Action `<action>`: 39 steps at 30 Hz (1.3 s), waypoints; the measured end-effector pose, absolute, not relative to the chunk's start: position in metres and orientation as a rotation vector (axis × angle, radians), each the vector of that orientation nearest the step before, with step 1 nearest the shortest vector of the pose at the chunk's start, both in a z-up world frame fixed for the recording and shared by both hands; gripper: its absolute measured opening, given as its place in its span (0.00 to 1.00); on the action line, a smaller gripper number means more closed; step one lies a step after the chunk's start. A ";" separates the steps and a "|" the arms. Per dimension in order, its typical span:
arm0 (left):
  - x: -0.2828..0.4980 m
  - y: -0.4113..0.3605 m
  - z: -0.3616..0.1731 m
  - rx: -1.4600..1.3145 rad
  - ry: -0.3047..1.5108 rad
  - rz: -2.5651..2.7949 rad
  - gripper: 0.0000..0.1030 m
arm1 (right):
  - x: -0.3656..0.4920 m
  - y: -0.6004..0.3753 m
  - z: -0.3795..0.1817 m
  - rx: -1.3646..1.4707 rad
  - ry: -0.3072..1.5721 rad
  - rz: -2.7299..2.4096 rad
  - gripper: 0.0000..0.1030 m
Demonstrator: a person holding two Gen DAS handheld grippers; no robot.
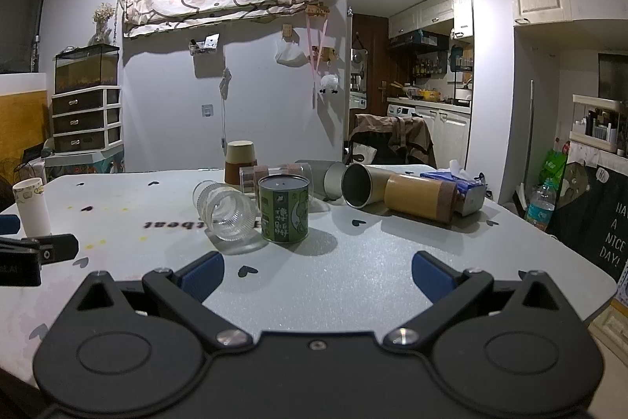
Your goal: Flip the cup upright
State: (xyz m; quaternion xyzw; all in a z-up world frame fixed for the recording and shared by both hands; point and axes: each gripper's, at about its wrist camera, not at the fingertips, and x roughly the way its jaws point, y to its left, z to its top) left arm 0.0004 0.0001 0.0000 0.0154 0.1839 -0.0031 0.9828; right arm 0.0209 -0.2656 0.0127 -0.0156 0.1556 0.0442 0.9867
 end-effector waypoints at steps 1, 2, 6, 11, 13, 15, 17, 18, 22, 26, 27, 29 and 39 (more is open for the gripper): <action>0.001 0.000 0.000 0.031 0.370 -0.006 1.00 | 0.021 -0.265 0.012 -0.031 0.313 0.088 1.00; 0.000 0.000 0.000 0.031 0.370 -0.005 1.00 | 0.021 -0.265 0.012 -0.031 0.313 0.089 1.00; 0.001 0.000 0.000 0.031 0.370 -0.006 1.00 | 0.022 -0.266 0.012 -0.031 0.313 0.090 1.00; 0.000 0.000 0.000 0.031 0.369 -0.006 1.00 | 0.021 -0.266 0.012 -0.030 0.314 0.089 1.00; 0.000 0.000 0.000 0.031 0.368 -0.006 1.00 | 0.021 -0.266 0.012 -0.030 0.313 0.089 1.00; 0.001 0.000 0.000 0.030 0.368 -0.006 1.00 | 0.023 -0.268 0.000 -0.029 0.313 0.089 1.00; 0.001 0.000 0.000 0.031 0.369 -0.006 1.00 | 0.025 -0.266 -0.001 -0.029 0.313 0.089 1.00; 0.001 0.000 0.000 0.031 0.368 -0.007 1.00 | 0.025 -0.266 0.000 -0.029 0.314 0.089 1.00; 0.000 0.000 0.001 0.032 0.367 -0.007 1.00 | 0.024 -0.266 0.003 -0.028 0.314 0.089 1.00; -0.002 0.000 0.007 0.032 0.367 -0.007 1.00 | 0.023 -0.266 0.006 -0.027 0.314 0.088 1.00; -0.002 0.000 0.007 0.033 0.367 -0.007 1.00 | 0.025 -0.266 0.003 -0.027 0.315 0.088 1.00; -0.002 0.000 0.007 0.033 0.367 -0.007 1.00 | 0.025 -0.266 0.003 -0.026 0.315 0.088 1.00; -0.003 -0.002 0.007 0.036 0.368 -0.011 1.00 | 0.030 -0.267 0.004 -0.034 0.314 0.097 1.00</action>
